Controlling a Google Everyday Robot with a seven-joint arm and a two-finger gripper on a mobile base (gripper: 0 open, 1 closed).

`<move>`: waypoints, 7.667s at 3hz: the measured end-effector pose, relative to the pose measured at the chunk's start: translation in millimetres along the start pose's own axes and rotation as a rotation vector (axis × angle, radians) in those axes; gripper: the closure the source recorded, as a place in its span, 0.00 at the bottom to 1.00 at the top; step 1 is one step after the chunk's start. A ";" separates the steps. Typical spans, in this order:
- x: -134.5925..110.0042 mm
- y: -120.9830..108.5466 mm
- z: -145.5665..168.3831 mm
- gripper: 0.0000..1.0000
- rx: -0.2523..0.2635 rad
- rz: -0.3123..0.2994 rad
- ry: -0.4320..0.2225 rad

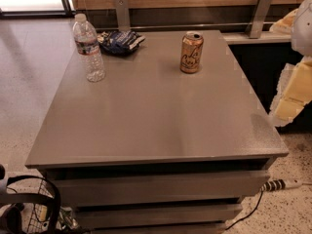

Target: Pick blue chip bag

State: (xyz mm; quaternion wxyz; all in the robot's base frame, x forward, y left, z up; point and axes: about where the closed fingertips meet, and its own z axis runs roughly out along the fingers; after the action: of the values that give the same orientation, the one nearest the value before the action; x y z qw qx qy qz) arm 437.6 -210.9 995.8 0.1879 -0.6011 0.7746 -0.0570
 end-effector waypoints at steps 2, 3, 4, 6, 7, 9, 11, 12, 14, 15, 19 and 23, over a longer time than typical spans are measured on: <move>-6.3 -7.3 -0.1 0.00 0.015 -0.018 -0.013; -55.4 -51.5 11.4 0.00 0.092 -0.135 -0.086; -118.3 -99.9 33.2 0.00 0.176 -0.250 -0.189; -193.4 -153.7 90.6 0.00 0.248 -0.278 -0.365; -194.0 -153.7 91.0 0.00 0.247 -0.279 -0.365; -247.9 -204.0 145.4 0.00 0.204 -0.336 -0.411; -290.5 -232.8 223.8 0.00 0.146 -0.329 -0.377; -304.9 -234.2 250.9 0.00 0.120 -0.334 -0.350; -334.5 -228.5 287.0 0.00 0.072 -0.351 -0.355; -342.1 -232.4 306.7 0.03 0.084 -0.343 -0.361; -344.2 -233.1 332.5 1.00 0.089 -0.339 -0.351; -348.5 -239.8 207.6 1.00 0.147 -0.505 -0.323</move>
Offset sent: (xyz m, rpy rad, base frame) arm 0.0231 0.0096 0.0054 0.0057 -0.0390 0.0491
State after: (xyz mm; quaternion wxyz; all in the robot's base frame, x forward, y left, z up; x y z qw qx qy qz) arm 802.5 84.8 957.1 0.3313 -0.7609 0.5546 -0.0616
